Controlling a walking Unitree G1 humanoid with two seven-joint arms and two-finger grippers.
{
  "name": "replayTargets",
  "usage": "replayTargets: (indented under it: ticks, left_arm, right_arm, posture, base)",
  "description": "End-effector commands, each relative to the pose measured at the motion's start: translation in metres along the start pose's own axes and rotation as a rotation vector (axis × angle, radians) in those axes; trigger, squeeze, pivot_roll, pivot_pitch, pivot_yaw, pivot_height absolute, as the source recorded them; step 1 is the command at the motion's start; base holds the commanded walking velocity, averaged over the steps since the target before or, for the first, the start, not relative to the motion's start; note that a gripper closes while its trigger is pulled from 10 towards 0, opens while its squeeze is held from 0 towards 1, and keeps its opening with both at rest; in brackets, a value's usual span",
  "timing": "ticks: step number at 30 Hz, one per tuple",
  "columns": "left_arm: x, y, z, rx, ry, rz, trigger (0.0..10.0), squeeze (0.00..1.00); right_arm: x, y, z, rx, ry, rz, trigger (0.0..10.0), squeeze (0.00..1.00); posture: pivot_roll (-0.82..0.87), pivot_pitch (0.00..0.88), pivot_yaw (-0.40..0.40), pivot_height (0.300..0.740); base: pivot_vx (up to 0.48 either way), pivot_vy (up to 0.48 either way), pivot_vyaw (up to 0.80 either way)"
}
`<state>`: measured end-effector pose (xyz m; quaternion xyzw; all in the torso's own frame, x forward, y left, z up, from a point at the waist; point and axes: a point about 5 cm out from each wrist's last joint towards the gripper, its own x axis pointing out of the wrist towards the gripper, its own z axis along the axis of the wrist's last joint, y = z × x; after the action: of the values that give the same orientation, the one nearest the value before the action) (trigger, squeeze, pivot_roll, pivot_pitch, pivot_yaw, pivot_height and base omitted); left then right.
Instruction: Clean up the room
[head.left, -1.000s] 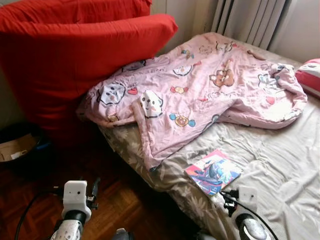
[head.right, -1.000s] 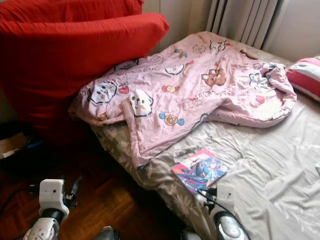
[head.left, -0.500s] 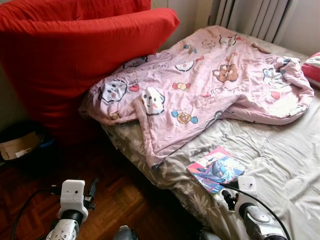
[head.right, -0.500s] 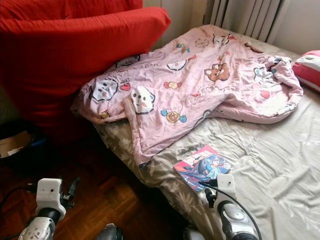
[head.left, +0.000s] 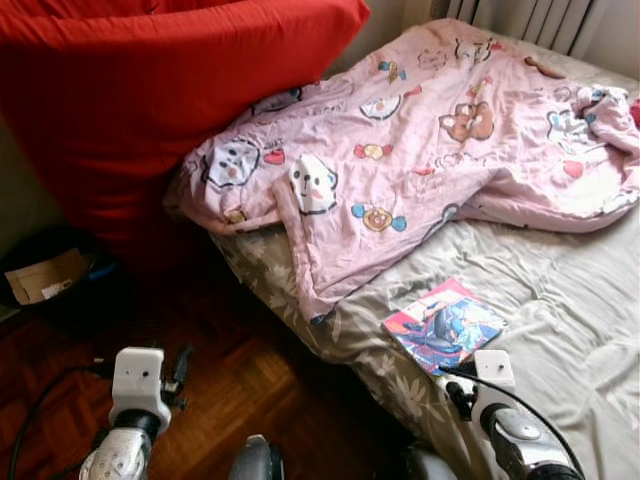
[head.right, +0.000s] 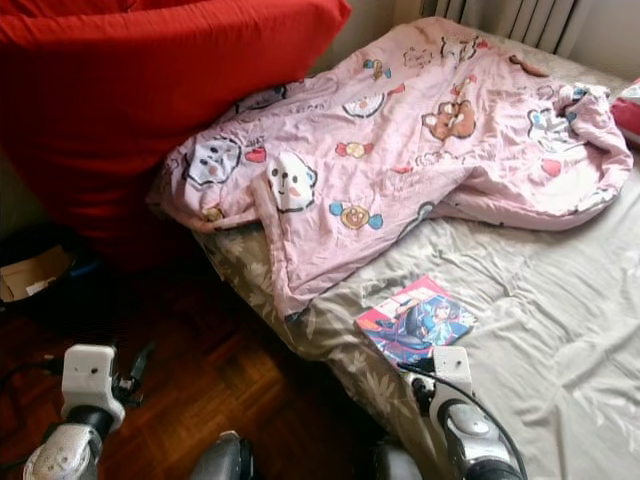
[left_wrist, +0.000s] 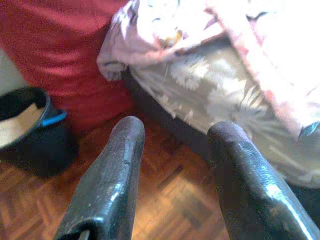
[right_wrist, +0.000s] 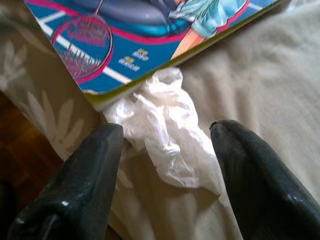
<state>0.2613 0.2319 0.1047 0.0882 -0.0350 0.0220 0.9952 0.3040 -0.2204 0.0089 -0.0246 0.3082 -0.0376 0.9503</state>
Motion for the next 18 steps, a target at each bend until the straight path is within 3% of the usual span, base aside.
replayTargets:
  ticks: [1, 9, 16, 17, 18]
  left_arm:
    - [-0.003, 0.000, 0.000, 0.014, 0.020, -0.016, 10.0, 0.00]
    - [-0.005, -0.006, 0.014, 0.014, 0.001, -0.038, 10.0, 0.00]
    - [-0.015, -0.005, 0.021, 0.021, -0.001, -0.033, 10.0, 0.00]
    - [-0.017, -0.002, 0.024, 0.024, -0.007, -0.005, 10.0, 0.00]
    - [-0.017, -0.002, 0.024, 0.024, -0.007, -0.005, 10.0, 0.00]
  right_arm:
    - [-0.001, -0.001, -0.011, -0.006, 0.036, -0.007, 10.0, 0.00]
    - [-0.001, 0.003, -0.010, -0.016, 0.028, 0.004, 10.0, 0.00]
    - [0.000, 0.012, -0.008, 0.002, 0.002, 0.036, 10.0, 0.00]
    - [0.001, 0.017, -0.006, 0.067, -0.003, 0.037, 10.0, 0.00]
    - [0.001, 0.017, -0.006, 0.067, -0.003, 0.037, 10.0, 0.00]
  posture:
    - [0.14, 0.363, 0.042, 0.632]
    - [0.15, 0.394, 0.041, 0.632]
    - [0.19, 0.428, 0.050, 0.632]
    - [0.19, 0.433, 0.050, 0.632]
    - [0.19, 0.433, 0.050, 0.632]
  base:
    - [0.000, 0.000, 0.00]
    - [0.000, 0.000, 0.00]
    - [0.000, 0.000, 0.00]
    - [0.000, 0.000, 0.00]
    - [0.000, 0.000, 0.00]
